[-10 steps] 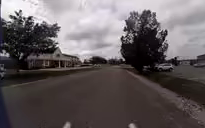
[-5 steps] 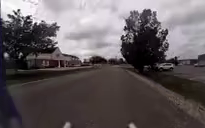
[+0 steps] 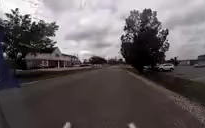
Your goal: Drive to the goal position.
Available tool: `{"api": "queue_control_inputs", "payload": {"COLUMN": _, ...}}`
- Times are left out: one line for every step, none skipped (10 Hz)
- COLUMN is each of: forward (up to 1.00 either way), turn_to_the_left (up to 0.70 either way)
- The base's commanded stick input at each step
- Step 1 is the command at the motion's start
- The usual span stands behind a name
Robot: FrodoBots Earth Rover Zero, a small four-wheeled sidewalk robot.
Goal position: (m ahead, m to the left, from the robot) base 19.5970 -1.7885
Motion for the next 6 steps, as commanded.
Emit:
{"api": "queue_control_inputs", "payload": {"forward": 0.60, "turn_to_the_left": -0.06}}
{"api": "queue_control_inputs", "payload": {"forward": 0.60, "turn_to_the_left": 0.00}}
{"api": "queue_control_inputs", "payload": {"forward": 0.60, "turn_to_the_left": 0.00}}
{"api": "queue_control_inputs", "payload": {"forward": 0.60, "turn_to_the_left": 0.00}}
{"api": "queue_control_inputs", "payload": {"forward": 0.60, "turn_to_the_left": 0.00}}
{"api": "queue_control_inputs", "payload": {"forward": 0.60, "turn_to_the_left": 0.00}}
